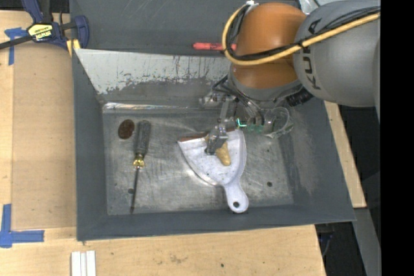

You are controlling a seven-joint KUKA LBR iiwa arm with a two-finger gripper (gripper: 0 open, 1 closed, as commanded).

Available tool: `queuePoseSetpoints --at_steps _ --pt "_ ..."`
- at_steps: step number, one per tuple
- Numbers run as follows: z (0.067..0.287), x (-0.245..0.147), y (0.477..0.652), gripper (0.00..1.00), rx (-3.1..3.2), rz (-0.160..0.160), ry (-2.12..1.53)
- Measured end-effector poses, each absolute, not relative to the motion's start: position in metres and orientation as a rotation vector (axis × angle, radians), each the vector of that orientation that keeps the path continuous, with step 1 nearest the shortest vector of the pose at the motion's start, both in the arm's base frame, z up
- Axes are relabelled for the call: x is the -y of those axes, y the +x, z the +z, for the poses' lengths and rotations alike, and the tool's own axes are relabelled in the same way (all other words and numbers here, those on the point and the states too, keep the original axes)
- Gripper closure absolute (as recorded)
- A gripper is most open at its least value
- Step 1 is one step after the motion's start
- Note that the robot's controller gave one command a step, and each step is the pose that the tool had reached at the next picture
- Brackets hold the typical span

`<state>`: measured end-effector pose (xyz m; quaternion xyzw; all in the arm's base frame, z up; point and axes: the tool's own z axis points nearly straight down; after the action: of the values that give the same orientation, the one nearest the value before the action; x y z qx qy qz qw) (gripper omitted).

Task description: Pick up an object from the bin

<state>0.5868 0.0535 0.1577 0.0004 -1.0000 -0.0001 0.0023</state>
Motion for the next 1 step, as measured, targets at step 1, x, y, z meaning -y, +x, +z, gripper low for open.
queuePoseSetpoints --at_steps 1 --pt "0.1621 -0.0534 0.5887 0.00 3.145 -0.001 0.000"
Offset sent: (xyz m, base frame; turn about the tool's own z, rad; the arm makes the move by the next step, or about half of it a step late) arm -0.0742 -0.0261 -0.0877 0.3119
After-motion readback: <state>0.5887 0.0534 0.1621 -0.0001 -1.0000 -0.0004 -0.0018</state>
